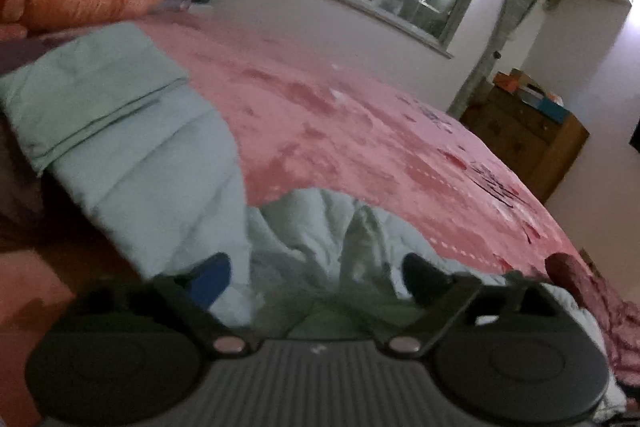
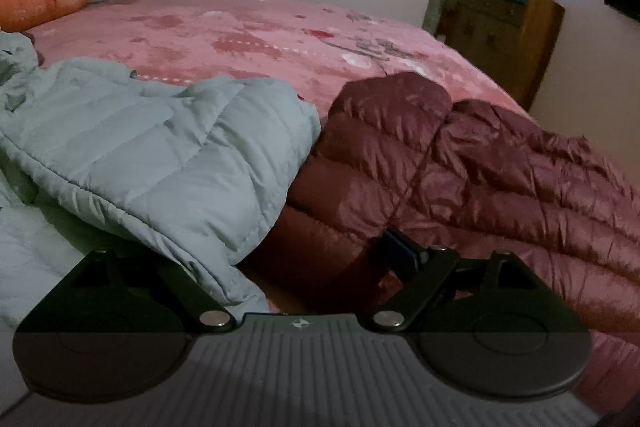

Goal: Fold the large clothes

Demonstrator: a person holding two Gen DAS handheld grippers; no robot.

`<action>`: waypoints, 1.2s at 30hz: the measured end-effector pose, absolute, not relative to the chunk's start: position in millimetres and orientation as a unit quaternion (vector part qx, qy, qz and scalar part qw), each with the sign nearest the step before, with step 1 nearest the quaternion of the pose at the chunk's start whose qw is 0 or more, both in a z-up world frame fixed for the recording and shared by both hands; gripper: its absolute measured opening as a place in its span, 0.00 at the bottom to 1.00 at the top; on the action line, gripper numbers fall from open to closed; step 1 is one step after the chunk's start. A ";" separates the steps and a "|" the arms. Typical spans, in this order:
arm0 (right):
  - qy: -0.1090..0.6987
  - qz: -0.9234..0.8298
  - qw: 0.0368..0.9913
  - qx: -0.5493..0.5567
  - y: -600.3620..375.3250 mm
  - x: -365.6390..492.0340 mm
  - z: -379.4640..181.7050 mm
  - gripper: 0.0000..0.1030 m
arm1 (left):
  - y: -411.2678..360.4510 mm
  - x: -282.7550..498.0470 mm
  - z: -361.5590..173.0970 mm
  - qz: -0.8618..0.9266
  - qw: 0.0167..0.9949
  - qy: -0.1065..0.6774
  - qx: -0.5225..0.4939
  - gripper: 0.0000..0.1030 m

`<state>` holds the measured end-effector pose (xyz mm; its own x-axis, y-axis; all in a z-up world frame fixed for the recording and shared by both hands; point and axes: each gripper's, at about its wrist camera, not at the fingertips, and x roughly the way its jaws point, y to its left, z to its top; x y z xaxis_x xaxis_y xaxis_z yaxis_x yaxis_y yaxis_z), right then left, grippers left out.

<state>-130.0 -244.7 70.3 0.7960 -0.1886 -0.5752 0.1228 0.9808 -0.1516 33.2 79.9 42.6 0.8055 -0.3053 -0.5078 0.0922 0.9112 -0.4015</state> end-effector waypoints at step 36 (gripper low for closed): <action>0.294 0.010 0.955 0.043 -205.5 -90.5 72.2 0.59 | -10.4 -1.4 9.9 -0.200 0.934 0.295 0.016 0.58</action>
<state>-90.5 -205.5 72.2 0.8271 0.0442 -0.5603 0.0062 0.9961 0.0877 -1.4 -10.4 9.9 0.7465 -0.3644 -0.5568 0.3834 0.9194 -0.0878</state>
